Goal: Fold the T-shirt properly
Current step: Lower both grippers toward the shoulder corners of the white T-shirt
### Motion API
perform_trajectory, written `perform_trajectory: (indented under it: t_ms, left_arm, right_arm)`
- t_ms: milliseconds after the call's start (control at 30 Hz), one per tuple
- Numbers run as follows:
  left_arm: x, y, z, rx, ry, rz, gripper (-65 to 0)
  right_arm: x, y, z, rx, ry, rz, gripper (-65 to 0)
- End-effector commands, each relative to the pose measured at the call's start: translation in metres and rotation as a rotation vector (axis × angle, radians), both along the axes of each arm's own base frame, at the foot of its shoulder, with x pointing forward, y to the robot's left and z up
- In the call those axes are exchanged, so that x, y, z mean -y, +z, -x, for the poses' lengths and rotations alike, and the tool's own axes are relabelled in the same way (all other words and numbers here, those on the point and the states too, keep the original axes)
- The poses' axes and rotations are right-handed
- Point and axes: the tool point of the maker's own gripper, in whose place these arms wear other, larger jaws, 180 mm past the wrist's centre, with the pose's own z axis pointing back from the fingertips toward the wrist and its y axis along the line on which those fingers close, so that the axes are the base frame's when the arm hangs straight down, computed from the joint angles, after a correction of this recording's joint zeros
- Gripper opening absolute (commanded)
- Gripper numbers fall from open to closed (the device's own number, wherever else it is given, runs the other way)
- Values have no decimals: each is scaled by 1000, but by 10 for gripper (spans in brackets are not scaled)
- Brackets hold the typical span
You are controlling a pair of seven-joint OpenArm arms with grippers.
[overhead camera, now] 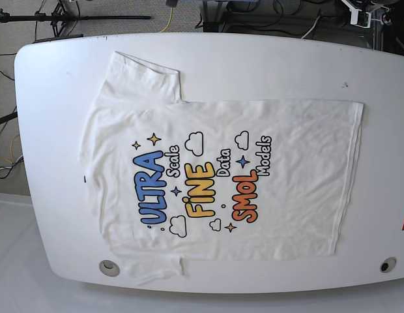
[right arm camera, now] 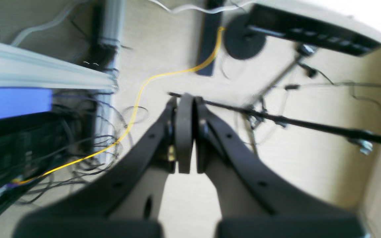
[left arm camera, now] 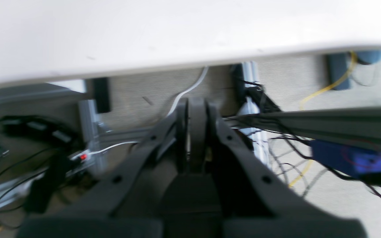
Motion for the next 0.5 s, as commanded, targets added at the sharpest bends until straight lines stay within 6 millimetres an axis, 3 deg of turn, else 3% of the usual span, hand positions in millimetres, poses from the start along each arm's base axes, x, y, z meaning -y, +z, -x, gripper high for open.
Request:
perform_trajectory:
  t_ms: [0,167,300,467]
  left_arm:
    - [3,14,-10,42,-21,-5,-650]
    - [5,24,-27,92,-30,-14,-650]
    - [3,25,-39,116,-22,-21,-636]
    - [-2,14,-39,83,-1,-24,-470]
  right_arm:
    - [-12,17,-15,49,33,-21,-647]
    - [-27,36,-42,129,62,-43,-650]
    - [-25,41,-56,172,63,-35,-639]
    - [-16,44,-74,230,45,-26,-544]
